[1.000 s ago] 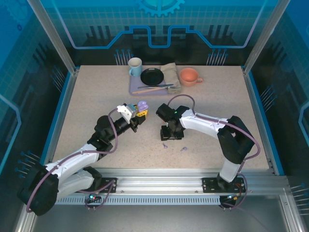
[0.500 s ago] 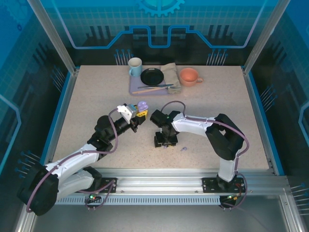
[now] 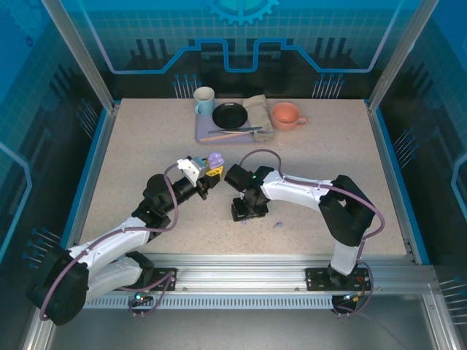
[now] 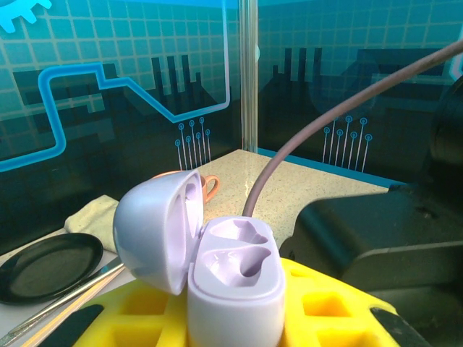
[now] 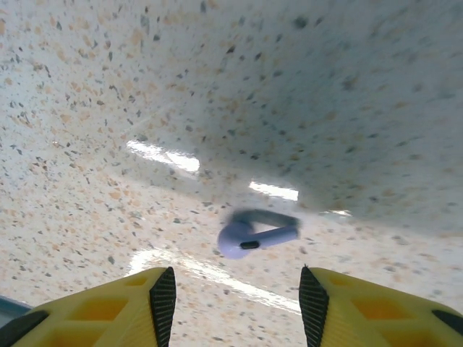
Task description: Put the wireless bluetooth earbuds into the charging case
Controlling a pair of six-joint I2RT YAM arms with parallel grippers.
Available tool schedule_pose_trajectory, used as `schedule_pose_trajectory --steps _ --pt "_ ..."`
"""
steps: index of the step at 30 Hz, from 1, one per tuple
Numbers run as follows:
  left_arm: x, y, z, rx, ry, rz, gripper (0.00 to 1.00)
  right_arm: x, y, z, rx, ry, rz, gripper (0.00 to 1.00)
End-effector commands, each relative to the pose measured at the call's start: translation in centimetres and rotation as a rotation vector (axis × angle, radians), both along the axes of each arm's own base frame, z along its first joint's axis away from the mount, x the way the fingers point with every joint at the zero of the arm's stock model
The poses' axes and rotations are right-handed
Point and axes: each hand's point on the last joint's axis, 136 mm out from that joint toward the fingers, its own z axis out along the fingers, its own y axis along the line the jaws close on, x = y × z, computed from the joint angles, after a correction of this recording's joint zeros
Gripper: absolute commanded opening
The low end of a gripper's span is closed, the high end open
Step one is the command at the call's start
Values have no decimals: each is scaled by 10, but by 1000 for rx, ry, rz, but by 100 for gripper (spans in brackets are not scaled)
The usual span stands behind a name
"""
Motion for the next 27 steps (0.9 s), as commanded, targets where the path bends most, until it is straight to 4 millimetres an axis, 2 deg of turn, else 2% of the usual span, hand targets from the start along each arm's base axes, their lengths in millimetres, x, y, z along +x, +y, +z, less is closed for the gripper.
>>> schedule_pose_trajectory --steps 1,5,11,19,27 --pt "-2 0 6 10 -37 5 0 8 -14 9 -84 -86 135 51" --pt "-2 1 6 12 -41 10 0 10 -13 5 -100 -103 264 53" --pt "-1 1 8 11 -43 14 0 0 -11 -4 -110 -63 371 55" --pt "0 1 9 13 -47 17 0 -11 -15 -24 -179 -24 413 61" --pt "-1 1 9 14 -42 15 0 -4 -19 -33 -230 -44 396 60"
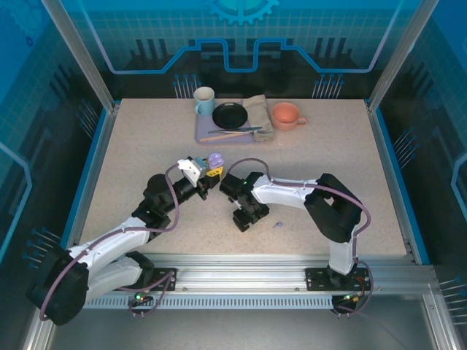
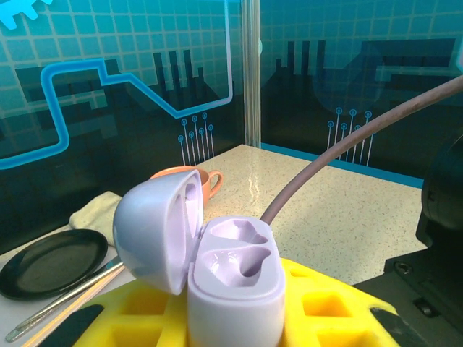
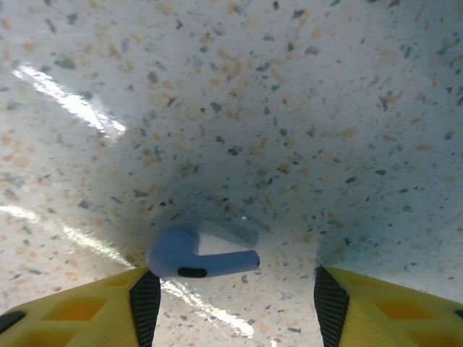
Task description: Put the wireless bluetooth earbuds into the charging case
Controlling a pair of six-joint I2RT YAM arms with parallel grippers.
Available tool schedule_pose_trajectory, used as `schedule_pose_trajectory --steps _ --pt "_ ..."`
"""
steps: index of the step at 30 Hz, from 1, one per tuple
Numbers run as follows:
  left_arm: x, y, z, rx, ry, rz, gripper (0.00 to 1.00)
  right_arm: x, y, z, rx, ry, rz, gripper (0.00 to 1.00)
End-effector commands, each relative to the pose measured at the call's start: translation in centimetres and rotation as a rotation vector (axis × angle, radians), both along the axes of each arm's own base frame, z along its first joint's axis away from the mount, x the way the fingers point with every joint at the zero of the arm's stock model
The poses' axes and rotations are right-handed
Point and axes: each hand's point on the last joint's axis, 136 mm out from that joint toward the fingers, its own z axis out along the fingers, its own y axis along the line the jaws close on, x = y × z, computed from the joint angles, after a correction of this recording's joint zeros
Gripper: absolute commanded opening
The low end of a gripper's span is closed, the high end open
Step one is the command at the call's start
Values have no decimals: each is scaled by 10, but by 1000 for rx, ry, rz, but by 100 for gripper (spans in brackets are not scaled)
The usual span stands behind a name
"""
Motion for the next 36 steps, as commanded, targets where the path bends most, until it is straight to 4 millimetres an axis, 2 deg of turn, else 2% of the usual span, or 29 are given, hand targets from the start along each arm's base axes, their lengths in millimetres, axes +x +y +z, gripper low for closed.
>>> schedule_pose_trajectory --steps 1,10,16,26,36 --pt "-2 1 12 -6 -42 6 0 5 -2 0 -38 -26 11 60" --pt "-3 0 12 -7 -37 1 0 30 0 7 -6 -66 -48 55" --pt "-3 0 12 -6 -34 4 0 34 9 8 29 -47 -51 54" --pt "-3 0 12 -5 -35 0 0 29 9 3 34 -14 -42 53" --pt "-3 0 12 -3 -36 2 0 4 25 -1 124 61 -67 51"
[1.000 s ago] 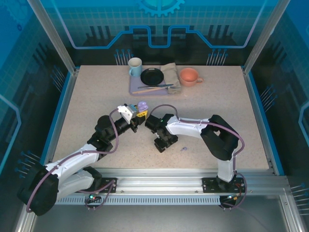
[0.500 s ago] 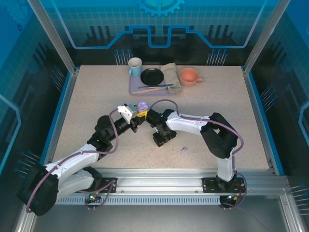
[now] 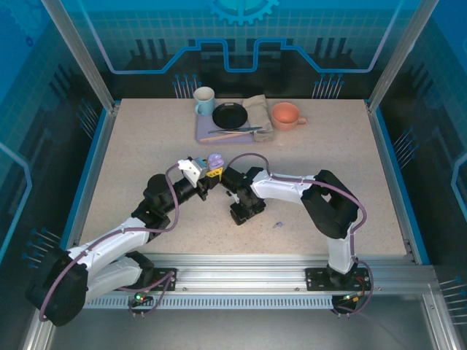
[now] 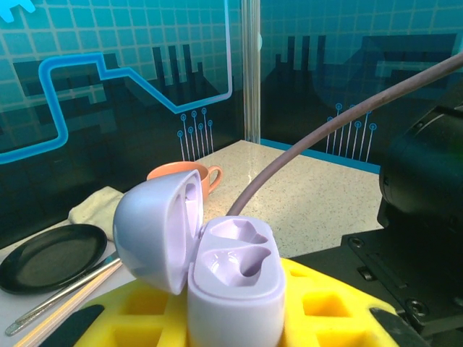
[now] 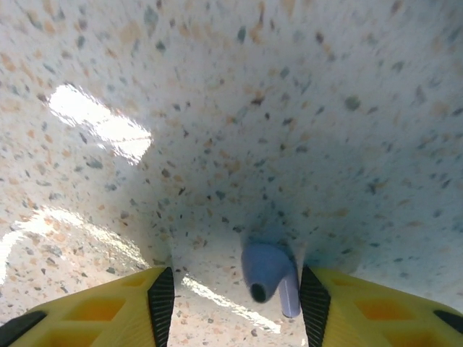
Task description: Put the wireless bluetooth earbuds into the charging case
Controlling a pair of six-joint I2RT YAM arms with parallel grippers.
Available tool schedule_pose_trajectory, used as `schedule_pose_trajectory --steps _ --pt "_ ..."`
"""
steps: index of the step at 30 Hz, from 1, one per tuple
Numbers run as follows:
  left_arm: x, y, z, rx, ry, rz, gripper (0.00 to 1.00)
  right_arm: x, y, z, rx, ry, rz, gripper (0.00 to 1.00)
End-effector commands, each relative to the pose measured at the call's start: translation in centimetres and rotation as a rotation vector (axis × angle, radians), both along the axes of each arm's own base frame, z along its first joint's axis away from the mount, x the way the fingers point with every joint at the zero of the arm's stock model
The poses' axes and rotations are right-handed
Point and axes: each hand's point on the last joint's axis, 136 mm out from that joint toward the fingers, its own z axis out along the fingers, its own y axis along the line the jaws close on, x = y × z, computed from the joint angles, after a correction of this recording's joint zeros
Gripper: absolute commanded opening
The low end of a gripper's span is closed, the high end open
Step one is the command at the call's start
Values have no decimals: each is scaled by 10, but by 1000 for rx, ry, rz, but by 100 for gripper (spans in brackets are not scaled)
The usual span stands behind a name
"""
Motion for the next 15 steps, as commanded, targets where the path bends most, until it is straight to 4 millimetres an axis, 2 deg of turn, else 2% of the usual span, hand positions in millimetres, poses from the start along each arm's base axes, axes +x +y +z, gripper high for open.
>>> schedule_pose_trajectory --steps 1,15 --pt "-2 0 15 -10 -48 2 0 -12 8 0 39 40 -11 51" --pt "-2 -1 14 -8 -44 1 0 16 -1 11 21 -31 -76 44"
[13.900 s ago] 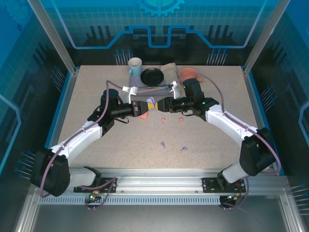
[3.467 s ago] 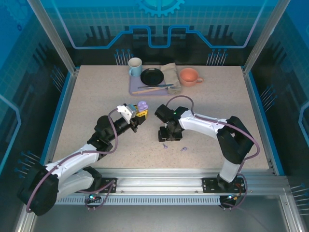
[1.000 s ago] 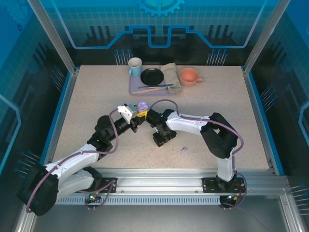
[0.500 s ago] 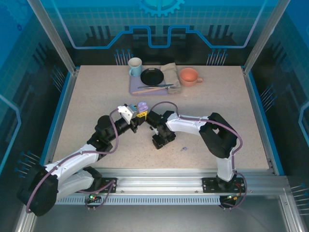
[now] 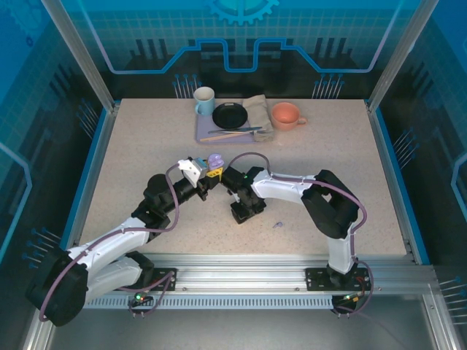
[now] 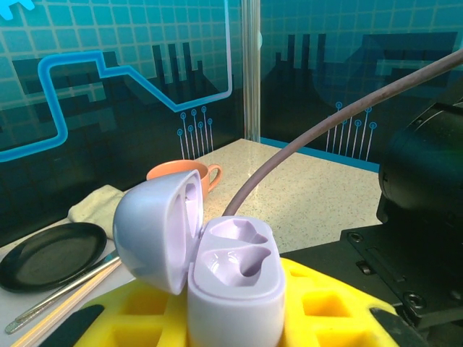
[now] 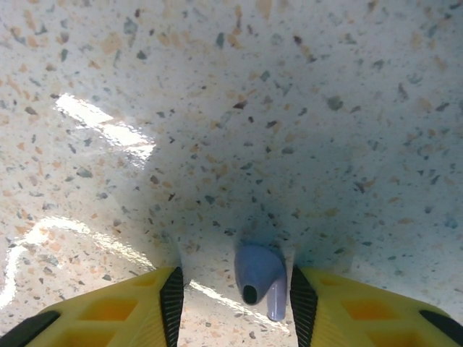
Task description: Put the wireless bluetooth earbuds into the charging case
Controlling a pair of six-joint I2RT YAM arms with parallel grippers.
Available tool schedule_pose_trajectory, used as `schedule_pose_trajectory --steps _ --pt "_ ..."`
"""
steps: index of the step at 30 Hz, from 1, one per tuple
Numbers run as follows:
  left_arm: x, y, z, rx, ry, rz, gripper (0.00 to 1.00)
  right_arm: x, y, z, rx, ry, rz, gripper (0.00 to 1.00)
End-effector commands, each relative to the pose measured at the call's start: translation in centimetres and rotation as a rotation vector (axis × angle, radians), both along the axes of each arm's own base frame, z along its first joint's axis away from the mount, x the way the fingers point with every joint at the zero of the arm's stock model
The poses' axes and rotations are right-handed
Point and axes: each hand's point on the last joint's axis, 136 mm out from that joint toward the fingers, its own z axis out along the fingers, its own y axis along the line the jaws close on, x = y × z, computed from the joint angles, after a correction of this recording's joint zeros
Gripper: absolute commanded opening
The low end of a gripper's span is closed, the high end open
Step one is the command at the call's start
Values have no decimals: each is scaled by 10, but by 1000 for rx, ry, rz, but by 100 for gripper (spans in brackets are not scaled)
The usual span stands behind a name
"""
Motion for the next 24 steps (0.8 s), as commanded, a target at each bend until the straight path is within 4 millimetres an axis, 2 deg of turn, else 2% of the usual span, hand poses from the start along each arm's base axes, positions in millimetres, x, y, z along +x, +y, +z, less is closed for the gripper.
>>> schedule_pose_trajectory --steps 1,14,24 --pt "-2 -1 15 -9 -48 1 0 11 1 9 17 -22 -27 44" --pt "-2 -1 14 -6 -45 -1 0 16 4 2 14 -13 -29 36" --pt "-2 -1 14 -6 -46 1 0 9 -8 -5 -17 -2 -34 32"
